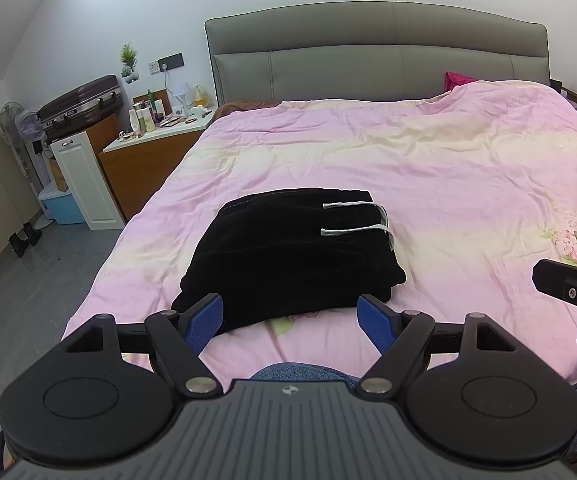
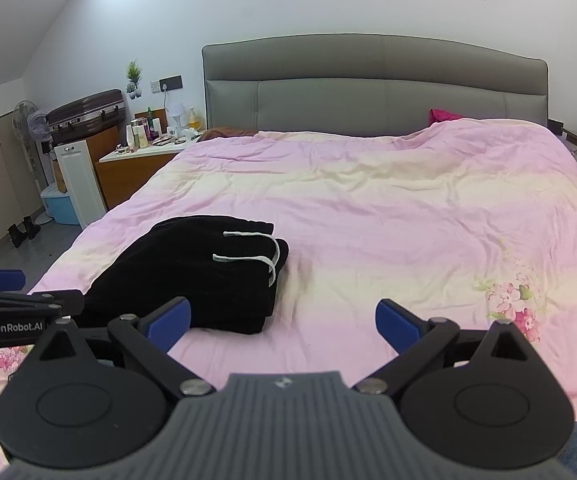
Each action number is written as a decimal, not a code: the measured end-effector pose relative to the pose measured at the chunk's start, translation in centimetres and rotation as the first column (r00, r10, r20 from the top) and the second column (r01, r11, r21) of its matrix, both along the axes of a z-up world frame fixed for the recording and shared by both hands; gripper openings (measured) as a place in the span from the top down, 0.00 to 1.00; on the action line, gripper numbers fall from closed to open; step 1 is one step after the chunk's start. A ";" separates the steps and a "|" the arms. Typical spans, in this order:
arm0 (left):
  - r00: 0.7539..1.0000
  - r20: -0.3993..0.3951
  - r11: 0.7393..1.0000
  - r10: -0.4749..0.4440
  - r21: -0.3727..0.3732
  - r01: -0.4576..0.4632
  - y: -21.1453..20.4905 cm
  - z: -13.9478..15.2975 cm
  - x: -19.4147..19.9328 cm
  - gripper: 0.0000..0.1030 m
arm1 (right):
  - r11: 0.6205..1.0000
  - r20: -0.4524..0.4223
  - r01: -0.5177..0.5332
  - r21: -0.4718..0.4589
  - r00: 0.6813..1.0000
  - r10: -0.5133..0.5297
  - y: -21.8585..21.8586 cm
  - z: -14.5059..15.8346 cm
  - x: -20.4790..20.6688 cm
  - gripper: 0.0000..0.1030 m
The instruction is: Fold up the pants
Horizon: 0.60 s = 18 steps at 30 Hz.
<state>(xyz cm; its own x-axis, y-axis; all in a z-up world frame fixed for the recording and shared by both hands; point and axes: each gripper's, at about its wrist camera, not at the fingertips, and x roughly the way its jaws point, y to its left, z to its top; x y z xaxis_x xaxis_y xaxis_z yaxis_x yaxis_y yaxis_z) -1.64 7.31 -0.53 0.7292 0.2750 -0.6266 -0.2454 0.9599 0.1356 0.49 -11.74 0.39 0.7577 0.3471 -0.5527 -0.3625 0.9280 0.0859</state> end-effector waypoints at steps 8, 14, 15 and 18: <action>1.000 0.014 1.000 -0.001 0.008 0.001 -0.1 0.3 -0.2 0.13 | 1.000 0.008 0.005 0.000 1.000 -0.005 -0.1 0.3 -0.3 0.08; 1.000 0.017 1.000 -0.004 0.006 0.004 -0.1 0.3 -0.4 0.14 | 1.000 0.009 0.005 -0.002 1.000 -0.005 -0.1 0.4 -0.3 0.07; 1.000 0.017 1.000 -0.005 0.009 0.005 -0.1 0.4 -0.4 0.14 | 1.000 0.008 0.006 -0.001 1.000 -0.006 -0.1 0.4 -0.3 0.07; 1.000 0.020 1.000 -0.010 0.014 0.009 -0.3 0.5 -0.4 0.14 | 1.000 0.008 0.007 -0.001 1.000 -0.007 -0.1 0.4 -0.3 0.07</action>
<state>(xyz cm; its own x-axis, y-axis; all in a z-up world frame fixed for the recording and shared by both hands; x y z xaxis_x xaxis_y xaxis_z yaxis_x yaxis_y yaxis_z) -2.07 7.02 -0.07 0.7443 0.2767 -0.6079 -0.2390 0.9602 0.1445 0.14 -11.80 0.74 0.7644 0.3414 -0.5469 -0.3568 0.9306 0.0822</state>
